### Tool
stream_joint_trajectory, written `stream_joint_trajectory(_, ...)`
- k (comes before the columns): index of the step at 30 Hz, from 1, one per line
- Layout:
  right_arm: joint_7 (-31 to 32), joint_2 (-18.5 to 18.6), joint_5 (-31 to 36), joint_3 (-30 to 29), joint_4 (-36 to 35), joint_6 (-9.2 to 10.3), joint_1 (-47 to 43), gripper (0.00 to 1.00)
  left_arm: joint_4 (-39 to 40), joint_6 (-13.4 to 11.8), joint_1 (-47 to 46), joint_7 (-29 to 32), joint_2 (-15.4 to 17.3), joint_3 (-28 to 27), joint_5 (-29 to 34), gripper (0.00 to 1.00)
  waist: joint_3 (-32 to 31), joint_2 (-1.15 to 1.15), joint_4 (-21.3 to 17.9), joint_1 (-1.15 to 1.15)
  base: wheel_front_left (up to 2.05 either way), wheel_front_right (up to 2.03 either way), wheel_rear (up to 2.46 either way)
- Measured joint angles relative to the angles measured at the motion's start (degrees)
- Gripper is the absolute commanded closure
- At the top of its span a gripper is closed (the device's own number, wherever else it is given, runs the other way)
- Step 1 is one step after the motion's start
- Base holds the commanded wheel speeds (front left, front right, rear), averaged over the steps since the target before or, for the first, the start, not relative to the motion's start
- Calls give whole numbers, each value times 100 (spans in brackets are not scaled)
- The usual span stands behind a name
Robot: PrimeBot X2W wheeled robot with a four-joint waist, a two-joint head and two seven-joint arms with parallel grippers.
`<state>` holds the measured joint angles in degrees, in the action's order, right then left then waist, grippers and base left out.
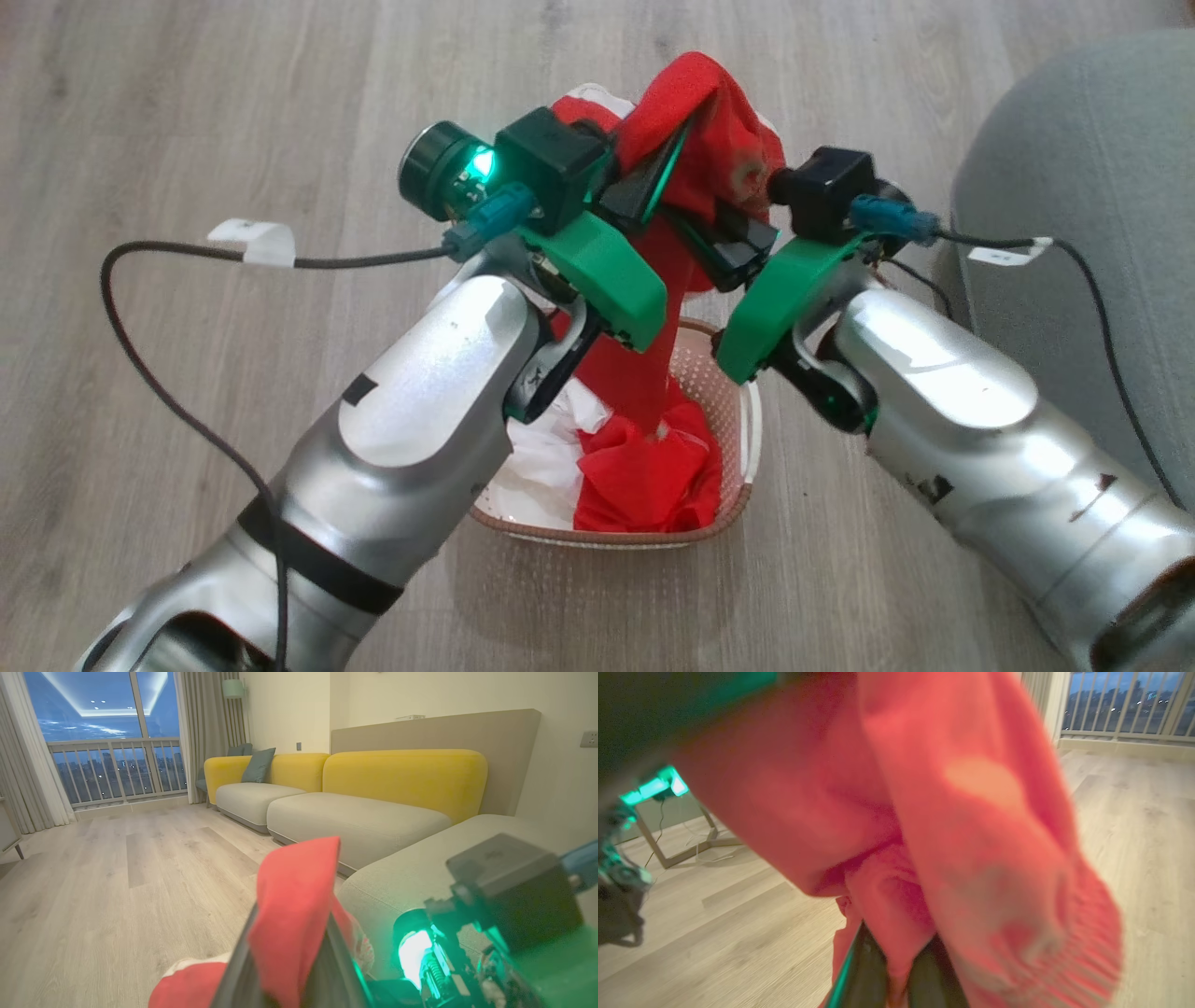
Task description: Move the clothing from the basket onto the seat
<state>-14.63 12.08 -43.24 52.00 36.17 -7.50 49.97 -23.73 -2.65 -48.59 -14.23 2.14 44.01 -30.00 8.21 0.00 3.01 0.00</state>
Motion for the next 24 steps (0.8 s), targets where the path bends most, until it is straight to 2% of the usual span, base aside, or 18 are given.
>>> stream_joint_trajectory(7,0,218,305,-592,-509,0,-197,100,-198,100,98,-4,107,-130,44,0,63,0,-348,0,0,0,0)
stream_joint_trajectory(16,0,288,586,-1173,-973,0,-622,100,-254,250,341,-22,266,-403,276,0,81,0,-997,0,0,0,0)
stream_joint_trajectory(24,0,320,756,-1501,-1280,0,-946,100,-256,368,737,-22,350,-749,489,0,38,0,-1867,0,0,0,0)
